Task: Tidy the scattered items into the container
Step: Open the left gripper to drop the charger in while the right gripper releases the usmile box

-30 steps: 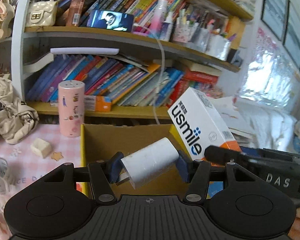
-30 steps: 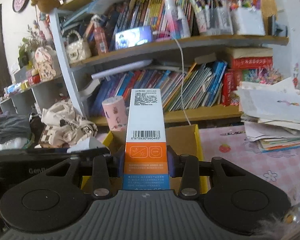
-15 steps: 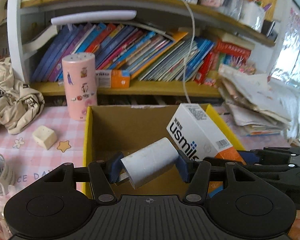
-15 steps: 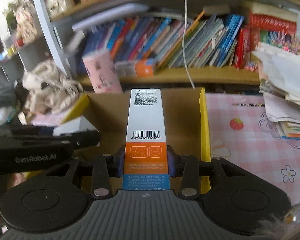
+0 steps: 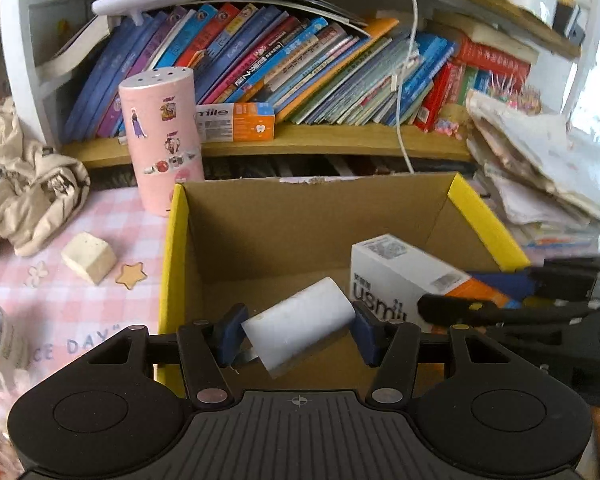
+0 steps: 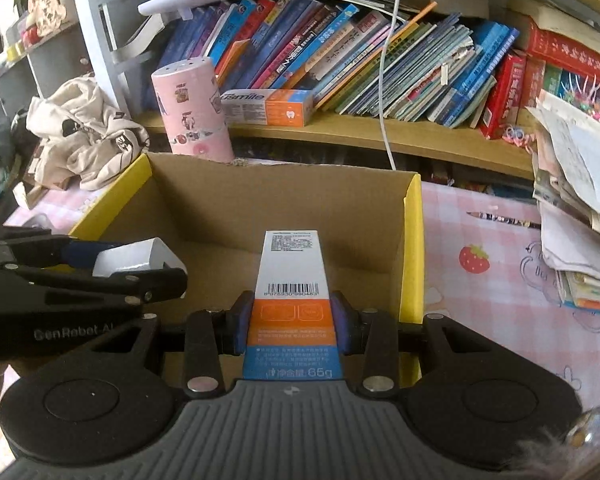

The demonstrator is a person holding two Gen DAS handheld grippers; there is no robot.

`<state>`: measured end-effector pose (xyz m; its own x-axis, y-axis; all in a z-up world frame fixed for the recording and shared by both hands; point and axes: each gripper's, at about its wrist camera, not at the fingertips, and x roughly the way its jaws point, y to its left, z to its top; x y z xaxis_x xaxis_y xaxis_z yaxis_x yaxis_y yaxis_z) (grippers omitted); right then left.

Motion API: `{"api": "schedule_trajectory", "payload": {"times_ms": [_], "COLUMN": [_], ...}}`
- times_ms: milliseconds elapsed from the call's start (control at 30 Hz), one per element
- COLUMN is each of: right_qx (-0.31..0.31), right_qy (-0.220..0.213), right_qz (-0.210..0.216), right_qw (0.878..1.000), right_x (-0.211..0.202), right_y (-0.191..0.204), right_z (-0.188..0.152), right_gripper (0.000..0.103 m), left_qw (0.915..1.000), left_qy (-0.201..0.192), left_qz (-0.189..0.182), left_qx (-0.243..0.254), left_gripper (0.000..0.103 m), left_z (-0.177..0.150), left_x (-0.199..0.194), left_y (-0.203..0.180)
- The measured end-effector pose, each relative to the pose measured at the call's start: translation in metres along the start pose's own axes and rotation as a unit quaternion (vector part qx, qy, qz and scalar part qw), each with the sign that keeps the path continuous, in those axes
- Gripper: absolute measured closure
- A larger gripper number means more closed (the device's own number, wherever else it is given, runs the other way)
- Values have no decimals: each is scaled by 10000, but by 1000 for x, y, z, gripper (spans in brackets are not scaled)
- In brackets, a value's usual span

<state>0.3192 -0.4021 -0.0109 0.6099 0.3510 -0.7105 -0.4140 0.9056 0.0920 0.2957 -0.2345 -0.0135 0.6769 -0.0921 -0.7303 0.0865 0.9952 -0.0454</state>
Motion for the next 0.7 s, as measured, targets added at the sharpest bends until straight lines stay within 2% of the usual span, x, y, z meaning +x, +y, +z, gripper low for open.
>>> {"api": "schedule_trajectory", "payload": {"times_ms": [200, 367, 533, 700], "right_qx": [-232, -324, -381, -478], "right_qy": [-5, -70, -74, -66], "right_qz": [-87, -76, -91, -179], "right_qw": [9997, 9994, 9992, 9987], "right_x": [3, 6, 8, 12], "right_y": [3, 2, 2, 4], "right_z": [0, 1, 2, 5], "right_gripper": [65, 65, 65, 65], "left_qw": [9995, 9974, 9989, 9981], "left_qy": [18, 106, -65, -178], "left_qz": [227, 424, 347, 420], "left_qx": [224, 579, 317, 425], "left_gripper": [48, 40, 32, 31], "left_z": [0, -2, -5, -7], "left_x": [3, 6, -6, -16], "left_y": [-7, -15, -9, -10]}}
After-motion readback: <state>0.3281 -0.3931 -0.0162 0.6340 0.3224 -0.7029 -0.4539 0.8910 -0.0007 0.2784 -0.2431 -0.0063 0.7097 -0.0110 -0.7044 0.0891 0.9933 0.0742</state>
